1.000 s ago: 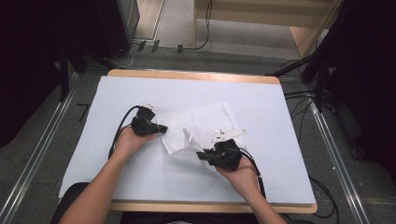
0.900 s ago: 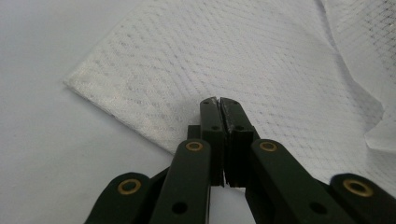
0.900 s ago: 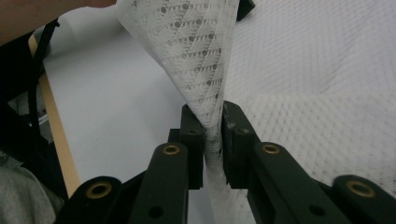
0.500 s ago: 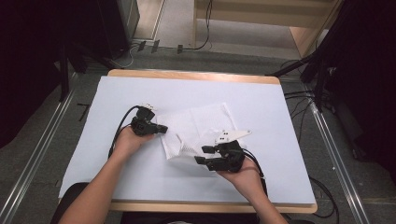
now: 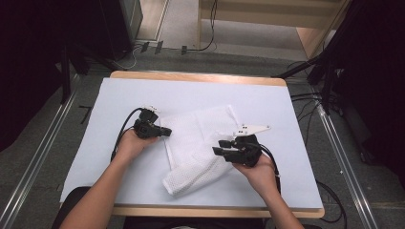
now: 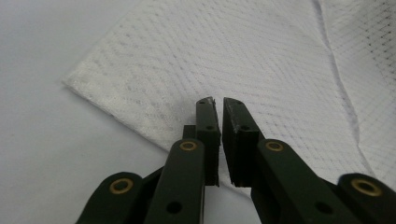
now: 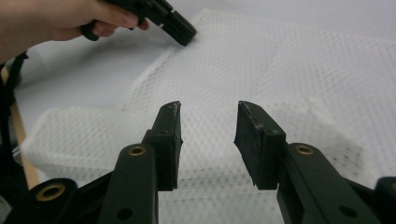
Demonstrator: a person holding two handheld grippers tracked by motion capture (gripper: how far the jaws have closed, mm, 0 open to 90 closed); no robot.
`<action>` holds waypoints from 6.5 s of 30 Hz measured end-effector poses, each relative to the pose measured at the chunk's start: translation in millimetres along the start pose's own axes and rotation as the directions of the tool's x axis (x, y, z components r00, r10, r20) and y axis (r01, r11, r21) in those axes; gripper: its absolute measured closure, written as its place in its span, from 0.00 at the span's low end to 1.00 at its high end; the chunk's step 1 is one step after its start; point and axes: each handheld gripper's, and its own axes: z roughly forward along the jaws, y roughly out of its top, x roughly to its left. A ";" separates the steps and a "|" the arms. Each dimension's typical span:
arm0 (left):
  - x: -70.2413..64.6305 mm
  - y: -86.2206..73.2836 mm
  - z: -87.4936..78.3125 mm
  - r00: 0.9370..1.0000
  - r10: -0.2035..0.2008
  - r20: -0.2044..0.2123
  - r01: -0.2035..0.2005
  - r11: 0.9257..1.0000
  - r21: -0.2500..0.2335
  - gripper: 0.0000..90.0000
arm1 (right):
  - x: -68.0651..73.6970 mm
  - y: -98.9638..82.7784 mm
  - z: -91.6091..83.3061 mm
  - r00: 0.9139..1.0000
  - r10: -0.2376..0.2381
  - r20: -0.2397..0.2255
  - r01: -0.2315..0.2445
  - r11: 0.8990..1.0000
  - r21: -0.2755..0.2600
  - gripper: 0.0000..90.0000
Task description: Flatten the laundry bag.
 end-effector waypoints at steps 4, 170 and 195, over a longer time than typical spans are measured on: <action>2.8 -1.6 -11.9 1.000 -0.024 -0.019 0.024 1.000 -0.015 0.88 | -17.1 0.3 1.8 0.999 0.017 0.034 -0.018 1.000 0.006 0.70; 12.1 0.6 -50.3 0.992 -0.088 -0.092 0.076 0.990 -0.119 0.51 | -88.2 61.6 91.8 0.993 0.011 0.118 -0.028 0.989 0.144 1.00; 12.3 11.5 -44.7 0.994 -0.073 -0.077 0.064 0.991 -0.116 0.51 | -43.0 37.9 11.4 0.999 -0.011 0.035 0.010 0.999 0.043 1.00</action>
